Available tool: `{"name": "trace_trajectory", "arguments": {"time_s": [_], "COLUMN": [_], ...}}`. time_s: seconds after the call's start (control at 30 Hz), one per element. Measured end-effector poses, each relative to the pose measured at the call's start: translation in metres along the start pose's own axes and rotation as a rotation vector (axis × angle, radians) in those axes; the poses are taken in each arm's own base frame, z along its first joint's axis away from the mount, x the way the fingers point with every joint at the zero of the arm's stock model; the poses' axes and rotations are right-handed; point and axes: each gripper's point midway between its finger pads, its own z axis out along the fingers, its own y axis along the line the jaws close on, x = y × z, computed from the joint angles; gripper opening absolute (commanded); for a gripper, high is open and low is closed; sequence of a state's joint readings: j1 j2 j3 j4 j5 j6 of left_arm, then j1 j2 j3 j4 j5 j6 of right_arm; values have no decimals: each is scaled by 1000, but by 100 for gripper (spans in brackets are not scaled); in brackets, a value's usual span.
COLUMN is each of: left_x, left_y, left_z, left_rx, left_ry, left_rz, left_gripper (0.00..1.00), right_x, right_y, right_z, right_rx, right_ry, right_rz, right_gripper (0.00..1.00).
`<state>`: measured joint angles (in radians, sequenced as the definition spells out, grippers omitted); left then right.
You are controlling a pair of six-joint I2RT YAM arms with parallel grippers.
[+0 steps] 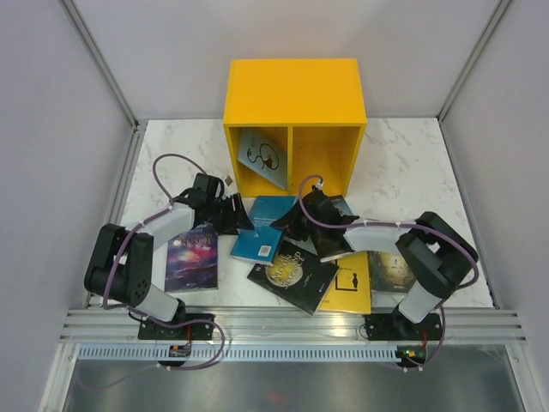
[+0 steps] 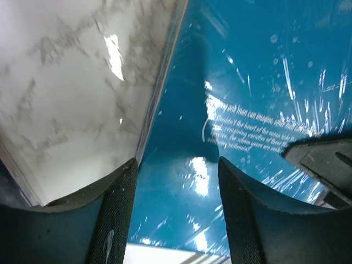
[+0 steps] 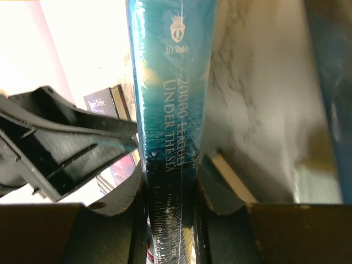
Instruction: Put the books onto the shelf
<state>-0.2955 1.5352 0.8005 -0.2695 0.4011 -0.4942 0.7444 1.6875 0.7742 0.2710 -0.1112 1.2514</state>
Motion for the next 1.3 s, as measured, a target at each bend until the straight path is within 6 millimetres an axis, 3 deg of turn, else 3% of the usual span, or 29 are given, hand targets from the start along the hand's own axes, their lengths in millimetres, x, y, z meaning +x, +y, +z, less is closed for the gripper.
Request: {"name": "trace_trajectory", "arguments": {"time_s": [0.1,0.3,0.33,0.37,0.5,0.67,0.8,0.93,1.3], "left_x": [11,15,15,15,16,20,24,30,29], "left_y": [-7,-20,-21,-21,-20,-18,-17,-12,-14], "left_z": [-12,-46,-52,-57,-78,-100,-114,-120,-140], "left_rx": [-1,4,-6,-10,-44,-74,-87,-119,-145], "left_ry": [26,-11,-26,-35,-79,-126,-157,-153,-176], "left_rz": [7,28,31,37,39,46,52,45,53], "left_gripper": [67,77,93,99,100,100,100,100,100], "right_x": [-1,-16,-21,-25,-41,-71,-106,-139,-179], "right_y": [-3,-14,-13,-12,-17,-9,-2,16,43], "right_z": [-20,-85,-97,-108,-138,-157,-167,-171,-162], "right_rx": [21,96,102,107,166,246,327,377,424], "right_ry": [-34,-153,-183,-210,-294,-389,-486,-570,-678], "right_rz": [-12,-49,-62,-75,-112,-173,-231,-284,-378], "right_gripper": [0,0,0,0,0,0,0,0,0]}}
